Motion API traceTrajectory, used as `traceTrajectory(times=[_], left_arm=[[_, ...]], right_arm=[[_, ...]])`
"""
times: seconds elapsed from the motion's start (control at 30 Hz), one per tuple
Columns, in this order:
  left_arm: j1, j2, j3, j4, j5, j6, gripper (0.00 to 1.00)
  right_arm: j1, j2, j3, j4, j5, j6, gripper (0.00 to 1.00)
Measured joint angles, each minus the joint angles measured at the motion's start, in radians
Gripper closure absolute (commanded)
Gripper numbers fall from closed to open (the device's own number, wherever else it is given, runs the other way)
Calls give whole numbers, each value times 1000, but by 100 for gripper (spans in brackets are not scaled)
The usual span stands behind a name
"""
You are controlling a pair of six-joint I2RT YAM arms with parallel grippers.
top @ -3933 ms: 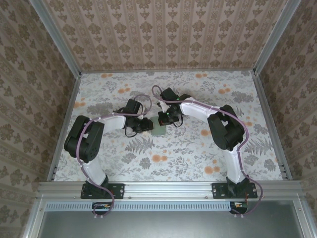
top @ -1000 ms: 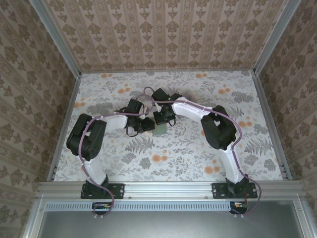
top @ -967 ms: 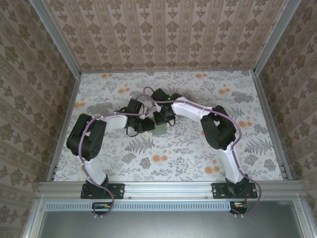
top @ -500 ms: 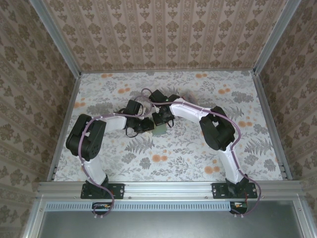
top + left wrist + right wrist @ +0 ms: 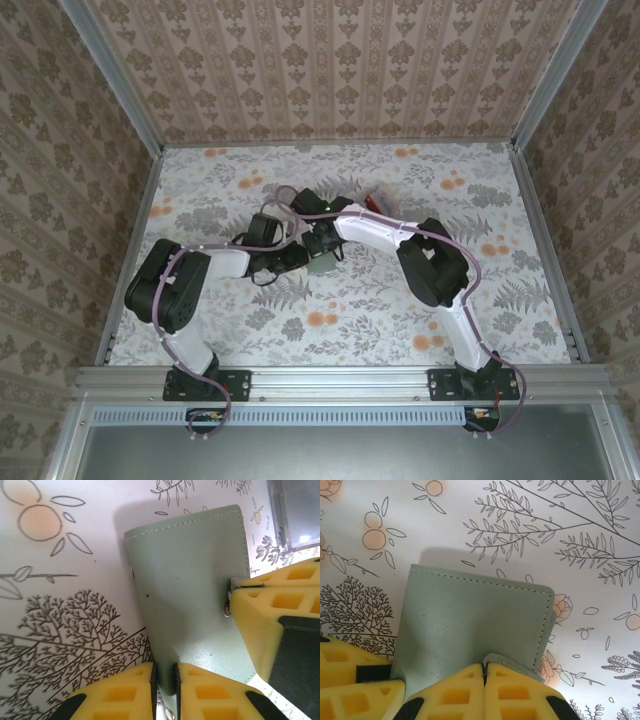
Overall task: Put the credit cards into the card holder
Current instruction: Close the button on the card holder.
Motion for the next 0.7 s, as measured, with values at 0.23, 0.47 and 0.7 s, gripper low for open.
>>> traceTrajectory(times=[0.23, 0.47, 0.7], left_arm=[[52, -65, -86, 61, -70, -25, 82], [63, -78, -91, 60, -94, -25, 81], [60, -78, -86, 51, -93, -24, 80]], right_arm=[[38, 29, 36, -22, 85, 3, 100], [46, 33, 40, -27, 108, 3, 100], [42, 8, -1, 12, 100, 5, 100]])
